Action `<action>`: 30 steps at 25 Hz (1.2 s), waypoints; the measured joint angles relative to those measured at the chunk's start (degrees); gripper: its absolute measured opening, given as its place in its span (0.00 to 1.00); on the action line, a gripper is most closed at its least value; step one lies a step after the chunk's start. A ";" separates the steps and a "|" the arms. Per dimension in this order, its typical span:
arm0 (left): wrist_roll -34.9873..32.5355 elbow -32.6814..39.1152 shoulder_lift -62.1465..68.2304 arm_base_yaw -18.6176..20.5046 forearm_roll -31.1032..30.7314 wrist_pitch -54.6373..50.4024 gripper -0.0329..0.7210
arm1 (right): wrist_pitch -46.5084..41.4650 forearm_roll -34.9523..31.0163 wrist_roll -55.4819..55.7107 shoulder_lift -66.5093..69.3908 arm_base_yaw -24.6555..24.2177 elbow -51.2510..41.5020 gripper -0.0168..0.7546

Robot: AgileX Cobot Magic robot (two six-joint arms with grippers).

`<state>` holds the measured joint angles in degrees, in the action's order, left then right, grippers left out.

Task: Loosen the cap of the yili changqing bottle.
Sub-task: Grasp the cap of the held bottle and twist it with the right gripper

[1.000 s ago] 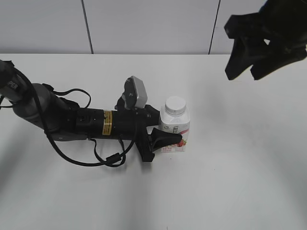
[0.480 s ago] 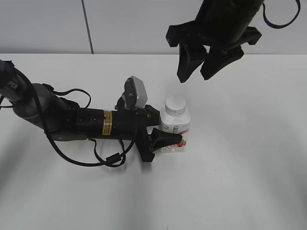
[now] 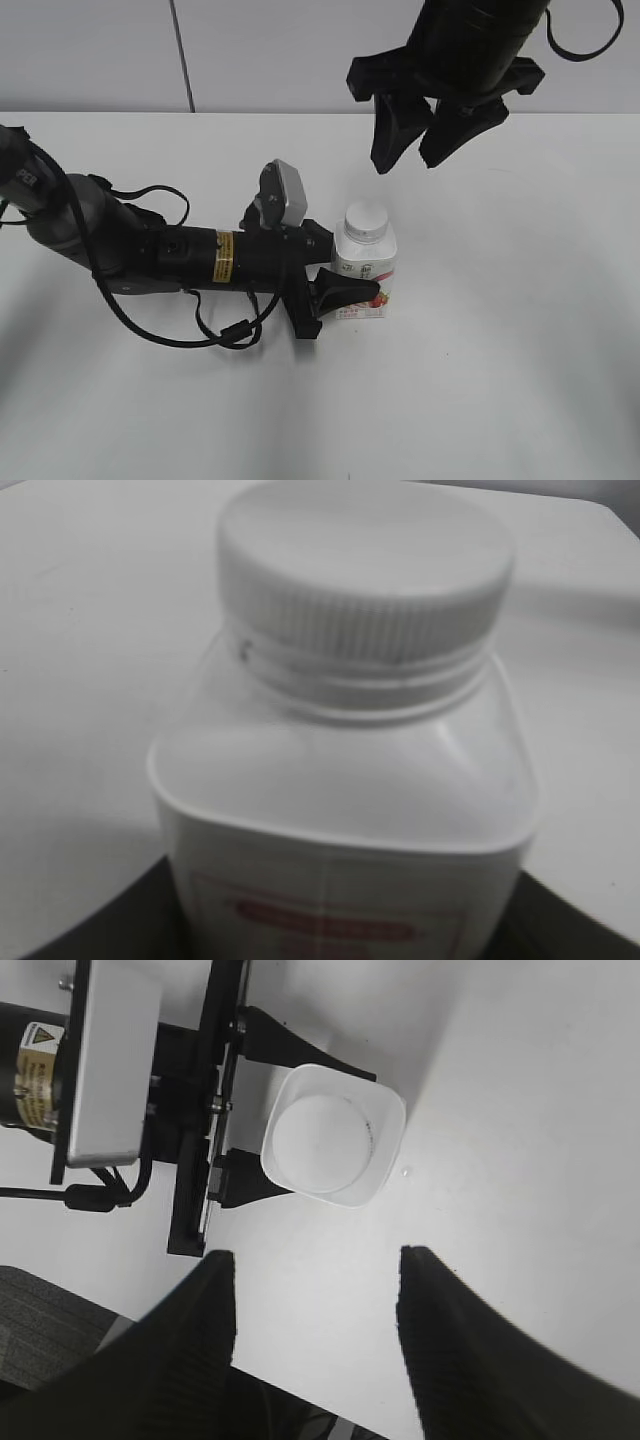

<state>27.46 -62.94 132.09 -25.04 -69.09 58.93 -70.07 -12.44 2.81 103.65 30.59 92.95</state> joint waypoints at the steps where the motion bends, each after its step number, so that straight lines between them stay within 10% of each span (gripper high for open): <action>1: 0.00 0.00 0.00 0.00 -0.05 0.00 0.56 | 0.00 0.13 0.00 0.00 0.00 0.00 0.56; 30: 0.00 0.00 0.00 0.00 0.38 2.21 0.56 | 0.00 6.06 -0.02 6.55 5.31 4.84 0.56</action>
<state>27.46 -62.94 132.09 -25.04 -68.70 61.14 -70.07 -6.38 2.79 110.21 35.90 97.79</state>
